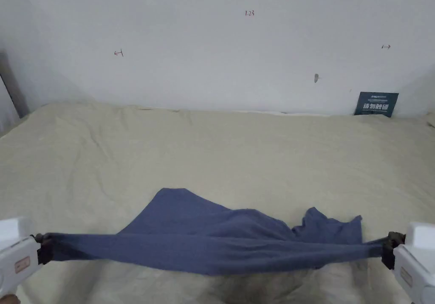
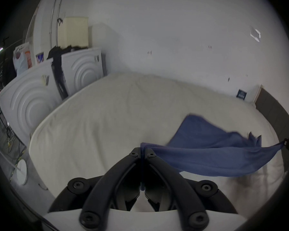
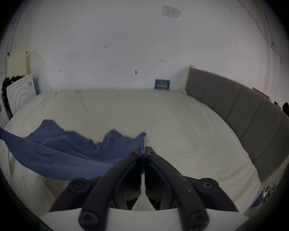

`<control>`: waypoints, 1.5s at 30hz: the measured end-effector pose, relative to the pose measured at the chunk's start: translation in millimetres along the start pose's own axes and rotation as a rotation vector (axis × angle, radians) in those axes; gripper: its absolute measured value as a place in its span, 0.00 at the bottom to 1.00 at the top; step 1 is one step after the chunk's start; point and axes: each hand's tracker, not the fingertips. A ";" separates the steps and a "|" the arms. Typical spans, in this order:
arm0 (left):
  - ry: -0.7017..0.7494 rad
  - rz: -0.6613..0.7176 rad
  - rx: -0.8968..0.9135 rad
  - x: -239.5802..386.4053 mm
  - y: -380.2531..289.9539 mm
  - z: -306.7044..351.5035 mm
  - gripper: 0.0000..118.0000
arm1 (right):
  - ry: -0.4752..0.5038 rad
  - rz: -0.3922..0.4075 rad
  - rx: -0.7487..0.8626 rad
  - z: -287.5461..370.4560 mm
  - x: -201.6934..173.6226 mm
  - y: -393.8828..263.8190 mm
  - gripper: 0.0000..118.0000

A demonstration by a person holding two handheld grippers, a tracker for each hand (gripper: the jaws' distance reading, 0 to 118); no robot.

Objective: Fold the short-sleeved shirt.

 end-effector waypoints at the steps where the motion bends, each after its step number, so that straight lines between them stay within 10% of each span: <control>1: 0.013 -0.009 -0.025 -0.6 -15.2 6.1 0.03 | -0.002 -0.003 -0.025 4.6 2.0 -12.4 0.03; 23: 0.131 -0.063 -0.475 -9.8 -151.6 7.5 0.04 | 0.012 -0.099 -0.492 19.1 24.3 -175.3 0.04; 25: 0.145 -0.036 -0.472 -1.2 -150.1 15.1 0.19 | -0.002 -0.096 -0.471 18.4 24.0 -172.0 0.04; 27: 0.182 -0.010 -0.455 3.5 -147.1 19.4 0.63 | 0.000 -0.091 -0.472 26.0 19.0 -159.8 0.16; 30: 0.173 0.074 -0.380 13.1 -127.1 40.6 0.92 | 0.035 -0.079 -0.362 42.3 17.8 -130.7 0.71; 32: 0.098 0.118 -0.247 25.1 -104.4 60.3 0.91 | 0.040 -0.073 -0.256 56.9 17.9 -109.4 0.85; 45: -0.142 -0.035 0.426 100.9 6.0 128.9 0.83 | -0.002 -0.056 0.341 165.2 -20.3 20.5 0.85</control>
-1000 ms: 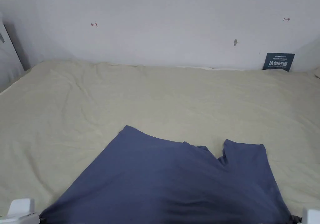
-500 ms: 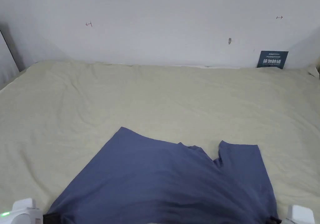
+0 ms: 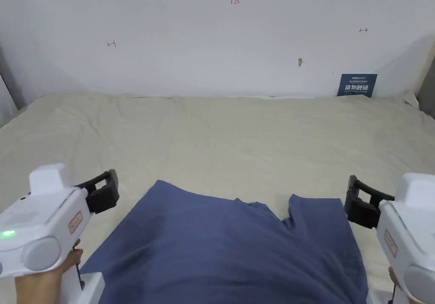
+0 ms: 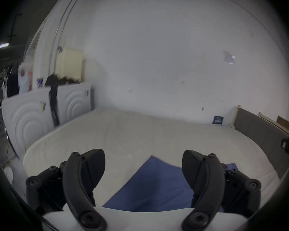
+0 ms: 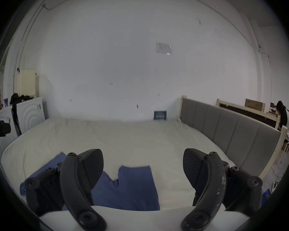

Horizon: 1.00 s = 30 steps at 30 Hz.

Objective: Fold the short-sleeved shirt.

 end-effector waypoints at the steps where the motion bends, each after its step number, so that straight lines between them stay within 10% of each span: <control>1: -0.016 -0.035 0.018 5.4 2.6 -0.6 0.81 | 0.003 0.002 0.018 4.2 -2.9 4.1 0.85; 5: -0.064 -0.111 0.076 33.6 6.7 7.9 0.52 | -0.004 0.012 0.086 13.2 -10.7 10.5 0.74; 8: -0.082 -0.149 0.090 47.8 2.4 6.1 0.01 | -0.010 0.025 0.103 12.5 -12.6 9.0 0.24; 9: -0.080 -0.147 0.102 50.4 0.0 4.2 0.00 | -0.013 0.028 0.104 11.4 -12.7 7.8 0.01; 30: -0.179 -0.091 -0.409 55.5 -25.1 -251.7 0.10 | -0.075 0.016 -0.053 -83.7 -9.8 -28.5 0.01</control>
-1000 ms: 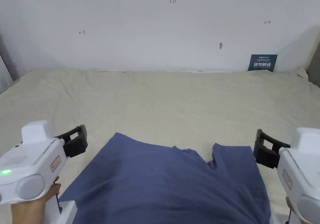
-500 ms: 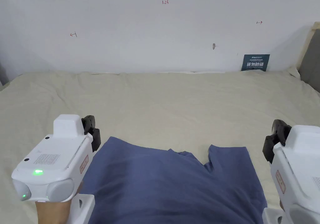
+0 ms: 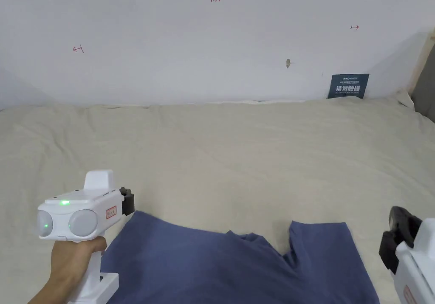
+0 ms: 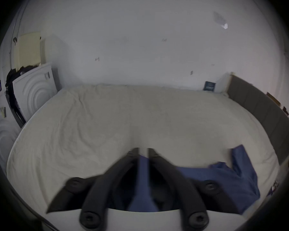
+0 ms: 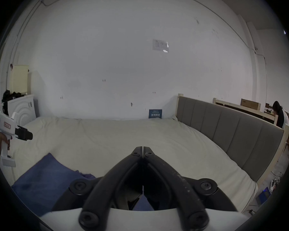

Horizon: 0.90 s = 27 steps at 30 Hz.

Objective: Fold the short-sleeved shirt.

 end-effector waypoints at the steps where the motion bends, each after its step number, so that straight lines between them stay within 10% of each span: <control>1: 0.050 0.003 0.003 -3.0 1.0 -17.8 0.27 | -0.004 0.001 -0.015 -9.1 0.2 -4.4 0.01; 3: 0.040 0.021 -0.120 -14.3 3.3 -58.1 0.87 | -0.019 -0.006 -0.048 -25.6 -0.1 -13.8 0.01; 5: 0.064 0.048 -0.219 -18.6 -1.0 -92.4 0.99 | -0.030 -0.009 -0.084 -41.7 3.3 -24.1 0.01; 15: 0.098 -0.019 -0.374 -17.0 -34.7 -170.0 0.62 | -0.088 -0.031 -0.211 -83.7 15.8 -65.1 0.01; 18: 0.056 -0.021 -0.309 -9.8 -33.1 -156.1 0.08 | -0.093 -0.039 -0.246 -82.6 22.9 -70.6 0.02; 20: 0.077 -0.082 -0.312 2.3 -33.0 -153.3 0.02 | -0.099 -0.058 -0.274 -79.6 28.7 -72.2 0.04; 27: 0.043 -0.022 -0.166 -0.7 -4.8 -106.6 0.02 | -0.079 -0.153 -0.495 -79.7 55.3 -90.0 0.68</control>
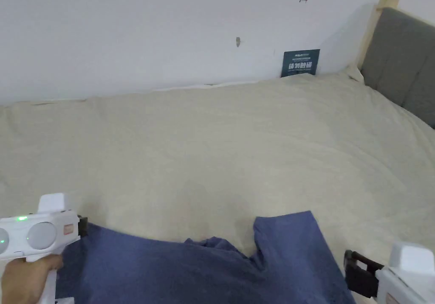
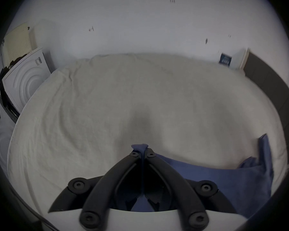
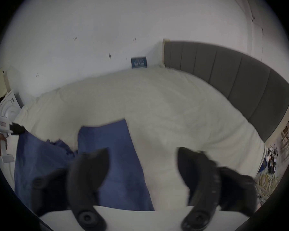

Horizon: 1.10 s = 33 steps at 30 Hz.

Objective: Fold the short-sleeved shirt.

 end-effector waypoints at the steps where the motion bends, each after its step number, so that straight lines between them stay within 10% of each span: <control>1: -0.008 0.000 0.007 0.3 3.0 11.8 0.02 | 0.001 0.000 -0.064 -7.5 3.3 -2.4 0.81; 3: -0.023 0.001 0.029 4.9 6.7 37.6 0.02 | 0.013 0.018 -0.144 -19.4 6.9 -12.1 0.97; 6: -0.040 -0.005 0.057 8.5 10.7 65.9 0.02 | 0.007 0.033 -0.227 -41.4 9.9 -30.8 0.94; 14: -0.040 -0.022 0.087 12.8 8.1 100.8 0.02 | -0.027 0.150 -0.271 -75.7 -13.8 -57.0 0.64; 18: -0.038 -0.014 0.085 -0.9 5.2 91.8 0.02 | 0.032 0.146 -0.252 -79.2 -11.7 -58.2 0.03; 33: 0.002 0.084 0.252 -41.5 7.3 196.9 0.02 | 0.085 0.314 0.220 71.3 -46.0 70.6 0.03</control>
